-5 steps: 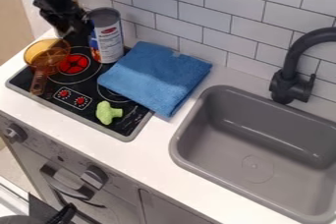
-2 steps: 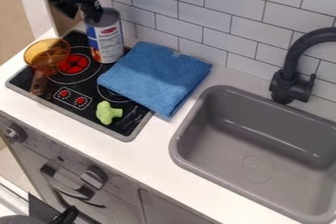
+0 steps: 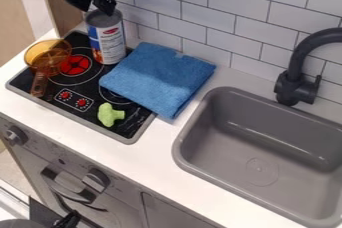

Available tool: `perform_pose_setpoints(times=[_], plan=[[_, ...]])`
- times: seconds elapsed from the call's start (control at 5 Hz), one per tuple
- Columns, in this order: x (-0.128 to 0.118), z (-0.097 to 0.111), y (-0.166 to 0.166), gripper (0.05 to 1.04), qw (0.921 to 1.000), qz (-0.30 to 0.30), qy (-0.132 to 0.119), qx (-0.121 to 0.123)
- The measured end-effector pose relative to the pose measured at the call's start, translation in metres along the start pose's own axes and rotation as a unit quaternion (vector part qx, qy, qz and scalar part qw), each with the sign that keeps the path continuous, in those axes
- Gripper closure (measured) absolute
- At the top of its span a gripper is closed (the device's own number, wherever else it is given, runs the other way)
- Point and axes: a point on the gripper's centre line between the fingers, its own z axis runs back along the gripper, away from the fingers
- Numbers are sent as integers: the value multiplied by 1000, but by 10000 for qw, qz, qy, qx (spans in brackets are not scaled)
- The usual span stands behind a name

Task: Move the can in between the two burner

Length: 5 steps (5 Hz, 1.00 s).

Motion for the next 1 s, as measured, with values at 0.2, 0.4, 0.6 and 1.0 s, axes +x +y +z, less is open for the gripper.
perform_pose_setpoints(times=[0.2,0.4,0.6,1.0], plan=[[6,-6,-2,83,9994,-4,-325,-145],[14,-8,-1,83,9988,89,-480,-15],[18,-17,0,83,9982,161,-567,118],[24,-28,-1,83,9975,63,-668,240]])
